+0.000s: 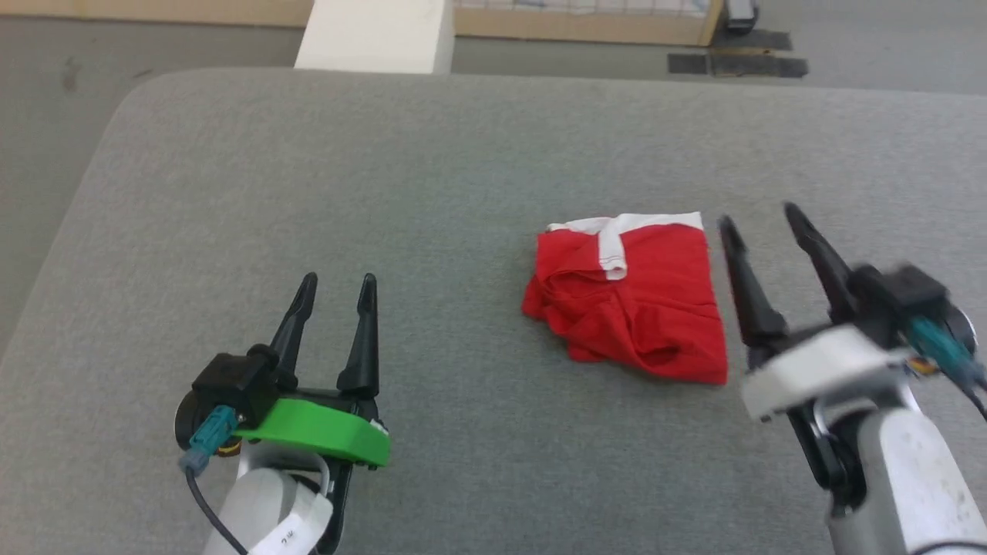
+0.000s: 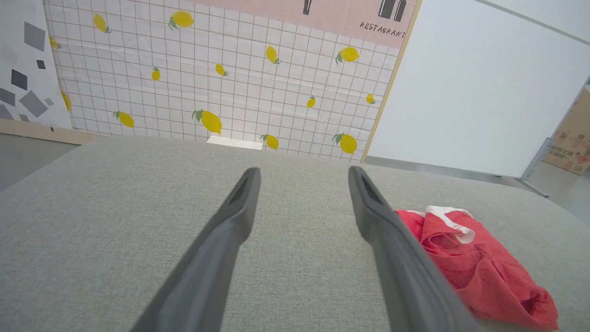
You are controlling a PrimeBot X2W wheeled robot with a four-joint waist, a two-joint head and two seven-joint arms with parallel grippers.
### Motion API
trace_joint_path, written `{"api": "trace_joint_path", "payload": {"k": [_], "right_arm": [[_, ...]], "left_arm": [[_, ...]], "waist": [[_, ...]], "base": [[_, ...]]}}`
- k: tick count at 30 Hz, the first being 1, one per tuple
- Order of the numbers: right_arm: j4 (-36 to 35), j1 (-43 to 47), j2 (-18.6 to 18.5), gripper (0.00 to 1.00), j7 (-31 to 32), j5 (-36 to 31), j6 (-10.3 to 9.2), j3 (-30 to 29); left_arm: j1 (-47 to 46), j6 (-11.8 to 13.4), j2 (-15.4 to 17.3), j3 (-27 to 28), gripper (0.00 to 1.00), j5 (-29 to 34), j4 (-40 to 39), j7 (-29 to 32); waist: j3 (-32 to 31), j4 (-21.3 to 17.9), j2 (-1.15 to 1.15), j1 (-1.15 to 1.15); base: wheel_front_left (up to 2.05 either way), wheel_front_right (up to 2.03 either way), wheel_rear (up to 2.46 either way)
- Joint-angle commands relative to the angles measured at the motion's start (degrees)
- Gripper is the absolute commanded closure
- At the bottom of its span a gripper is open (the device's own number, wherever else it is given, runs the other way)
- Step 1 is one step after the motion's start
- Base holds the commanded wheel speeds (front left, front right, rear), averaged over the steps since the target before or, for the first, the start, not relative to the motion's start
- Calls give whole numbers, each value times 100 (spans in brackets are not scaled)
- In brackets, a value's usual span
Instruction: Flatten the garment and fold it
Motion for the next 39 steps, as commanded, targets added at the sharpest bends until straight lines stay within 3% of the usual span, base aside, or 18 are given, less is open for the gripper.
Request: {"api": "trace_joint_path", "payload": {"k": [1, 12, 35, 37, 39], "right_arm": [[0, 201, 82, 0, -228, -39, -8, -153], [200, 1138, 259, 0, -1083, -362, -8, -665], [254, 1598, 279, 0, -1261, -507, -8, -779], [290, 1491, 279, 0, -1135, -112, -8, -757], [395, 1311, 279, 0, -928, 771, -8, -788]], "left_arm": [[114, -40, 1, 37, 0, 56, 13, -22], [426, -40, -8, 218, 0, 82, 13, -22], [598, -40, -19, 232, 0, 95, 154, -22], [597, -40, -21, 228, 0, 84, 152, -22], [583, -40, -21, 234, 0, 88, 132, -22]], "waist": [[-202, -206, 0, 0], [-567, -430, 0, 0], [-677, -350, 0, 0], [-656, -350, 0, 0], [-611, -355, 0, 0]], "base": [[0, 0, 0], [0, 0, 0], [0, 0, 0], [0, 0, 0], [0, 0, 0]]}}
